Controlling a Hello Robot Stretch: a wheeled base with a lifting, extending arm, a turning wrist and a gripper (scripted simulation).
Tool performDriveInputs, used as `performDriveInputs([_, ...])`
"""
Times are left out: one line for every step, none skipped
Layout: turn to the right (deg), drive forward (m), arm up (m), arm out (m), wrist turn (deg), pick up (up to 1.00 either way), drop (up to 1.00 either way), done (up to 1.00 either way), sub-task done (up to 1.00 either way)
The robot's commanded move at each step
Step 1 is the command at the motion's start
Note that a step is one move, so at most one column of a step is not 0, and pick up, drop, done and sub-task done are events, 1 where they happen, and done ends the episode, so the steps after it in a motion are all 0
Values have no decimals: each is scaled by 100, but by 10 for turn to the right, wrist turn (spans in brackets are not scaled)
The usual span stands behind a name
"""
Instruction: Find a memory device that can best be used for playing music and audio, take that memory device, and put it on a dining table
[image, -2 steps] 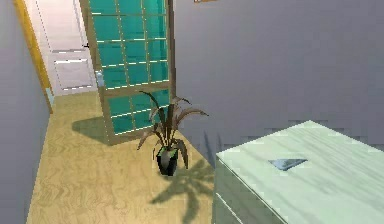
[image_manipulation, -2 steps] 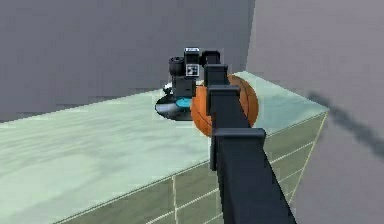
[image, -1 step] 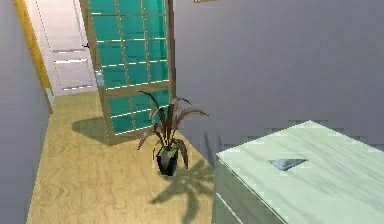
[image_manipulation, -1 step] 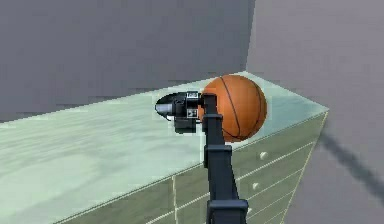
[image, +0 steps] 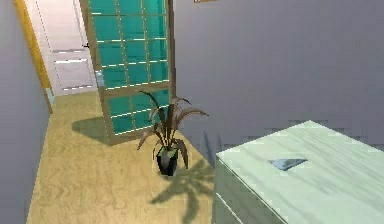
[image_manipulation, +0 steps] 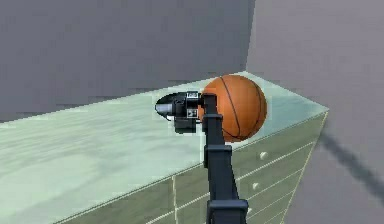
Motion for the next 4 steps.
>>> performDriveInputs([0,0,10,0,0,0,0,0,0])
performDriveInputs([0,0,2,0,0,0,0,0,0])
performDriveInputs([0,0,0,0,-450,0,0,0,0])
performDriveInputs([0,0,0,0,-450,0,0,0,0])
